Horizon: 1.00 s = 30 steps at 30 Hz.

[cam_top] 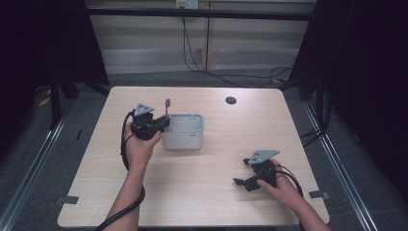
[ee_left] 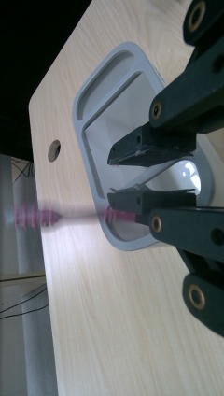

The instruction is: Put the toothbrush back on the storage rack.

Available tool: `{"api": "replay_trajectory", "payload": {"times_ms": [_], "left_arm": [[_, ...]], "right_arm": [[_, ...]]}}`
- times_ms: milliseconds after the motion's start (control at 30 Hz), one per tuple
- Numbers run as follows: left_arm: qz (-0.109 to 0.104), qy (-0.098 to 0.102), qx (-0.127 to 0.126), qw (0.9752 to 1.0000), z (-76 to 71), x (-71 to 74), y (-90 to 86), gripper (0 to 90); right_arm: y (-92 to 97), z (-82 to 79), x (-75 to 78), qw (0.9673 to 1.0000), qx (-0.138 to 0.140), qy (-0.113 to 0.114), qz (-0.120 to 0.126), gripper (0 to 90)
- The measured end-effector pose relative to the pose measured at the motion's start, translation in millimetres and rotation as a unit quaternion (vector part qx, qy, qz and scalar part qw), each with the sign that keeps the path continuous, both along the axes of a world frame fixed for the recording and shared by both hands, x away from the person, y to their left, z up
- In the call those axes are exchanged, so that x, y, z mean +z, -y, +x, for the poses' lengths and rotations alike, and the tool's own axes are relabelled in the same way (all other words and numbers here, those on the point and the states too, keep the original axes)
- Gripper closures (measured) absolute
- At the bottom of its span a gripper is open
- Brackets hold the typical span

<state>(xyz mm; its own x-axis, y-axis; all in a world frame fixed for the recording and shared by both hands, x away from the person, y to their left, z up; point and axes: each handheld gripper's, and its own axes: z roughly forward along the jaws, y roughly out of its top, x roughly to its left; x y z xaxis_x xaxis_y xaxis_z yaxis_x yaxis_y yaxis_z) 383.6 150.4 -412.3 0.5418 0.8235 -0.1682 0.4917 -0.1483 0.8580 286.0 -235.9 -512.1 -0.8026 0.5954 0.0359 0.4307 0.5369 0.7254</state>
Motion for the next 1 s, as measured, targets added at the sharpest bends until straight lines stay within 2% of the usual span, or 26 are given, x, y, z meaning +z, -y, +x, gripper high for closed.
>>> {"api": "replay_trajectory", "payload": {"times_ms": [433,867,1000], "left_arm": [[0.000,0.006,0.006,1.0000,-2.3,3.6,-8.8,68.8],[-0.002,0.003,0.002,1.0000,-4.3,6.7,-16.5,47.6],[-0.006,0.000,-0.003,1.0000,-5.1,7.5,-19.2,43.5]], "right_arm": [[0.0,0.0,0.0,1.0000,0.000,0.000,0.000,12.4],[0.0,0.1,0.0,1.0000,0.001,0.001,0.000,12.4],[0.0,0.0,0.0,1.0000,0.000,0.000,0.000,12.4]]}}
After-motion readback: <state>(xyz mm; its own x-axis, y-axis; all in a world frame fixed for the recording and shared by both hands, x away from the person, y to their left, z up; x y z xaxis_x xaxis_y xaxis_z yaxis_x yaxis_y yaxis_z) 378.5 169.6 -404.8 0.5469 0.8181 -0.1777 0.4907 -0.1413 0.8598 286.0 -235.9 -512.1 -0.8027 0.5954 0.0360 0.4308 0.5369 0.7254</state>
